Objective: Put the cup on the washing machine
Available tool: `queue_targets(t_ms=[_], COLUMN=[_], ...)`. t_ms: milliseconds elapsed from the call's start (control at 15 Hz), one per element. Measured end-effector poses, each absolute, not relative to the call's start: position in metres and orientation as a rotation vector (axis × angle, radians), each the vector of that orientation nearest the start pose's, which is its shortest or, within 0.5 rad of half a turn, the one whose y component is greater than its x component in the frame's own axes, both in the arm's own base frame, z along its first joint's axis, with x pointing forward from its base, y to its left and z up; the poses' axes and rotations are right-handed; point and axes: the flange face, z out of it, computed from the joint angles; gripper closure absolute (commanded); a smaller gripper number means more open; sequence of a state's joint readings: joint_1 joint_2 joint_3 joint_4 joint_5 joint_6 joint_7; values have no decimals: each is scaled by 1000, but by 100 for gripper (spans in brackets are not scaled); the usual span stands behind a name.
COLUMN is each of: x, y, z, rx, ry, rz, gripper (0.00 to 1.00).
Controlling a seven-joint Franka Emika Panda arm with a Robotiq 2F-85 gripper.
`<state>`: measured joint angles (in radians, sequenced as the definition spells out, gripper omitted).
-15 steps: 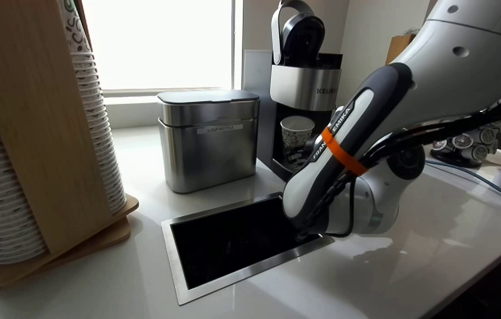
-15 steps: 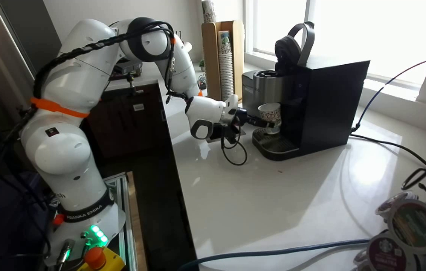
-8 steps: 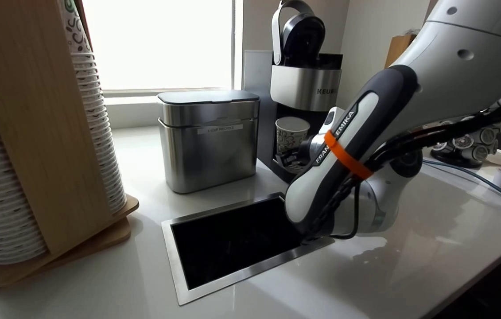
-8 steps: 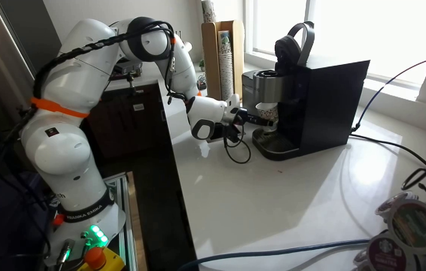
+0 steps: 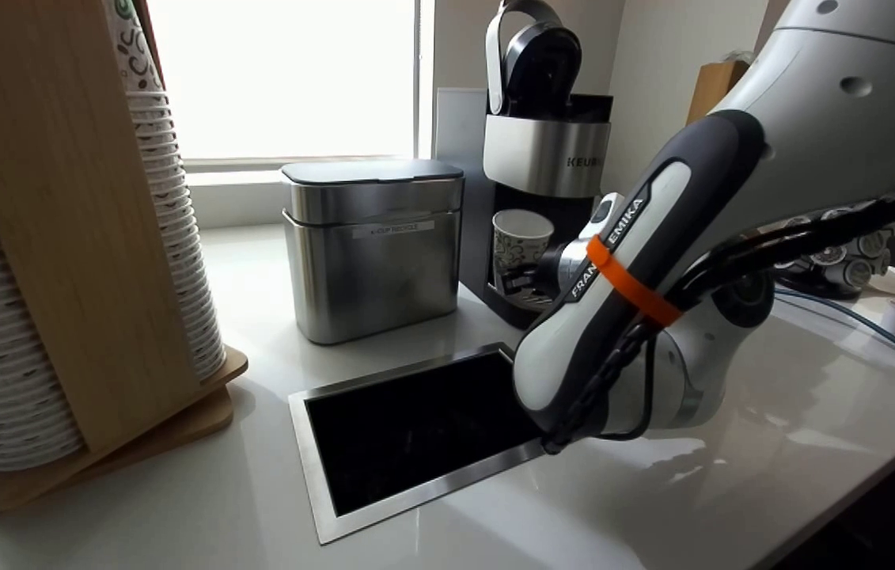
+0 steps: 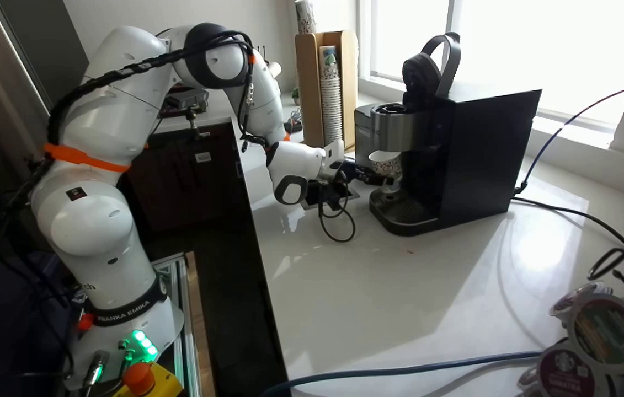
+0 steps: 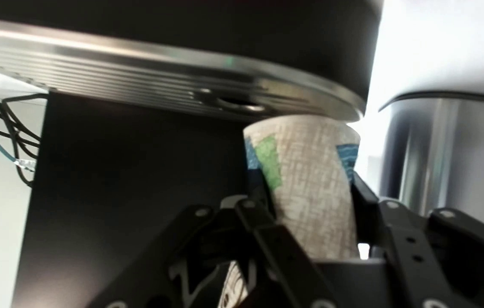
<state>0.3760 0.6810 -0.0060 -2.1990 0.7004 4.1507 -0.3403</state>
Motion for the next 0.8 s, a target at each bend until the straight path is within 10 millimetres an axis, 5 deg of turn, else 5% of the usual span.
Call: queue_targets(t_ms=[267, 333, 667, 800], x=[513, 513, 515, 516], y=[102, 99, 93, 92], z=[218, 218, 219, 219], rx=[-2755, -2748, -2727, -2722], ry=[376, 413, 469, 482], rz=[-1953, -1959, -1946, -1942], gripper=[77, 28, 0, 0])
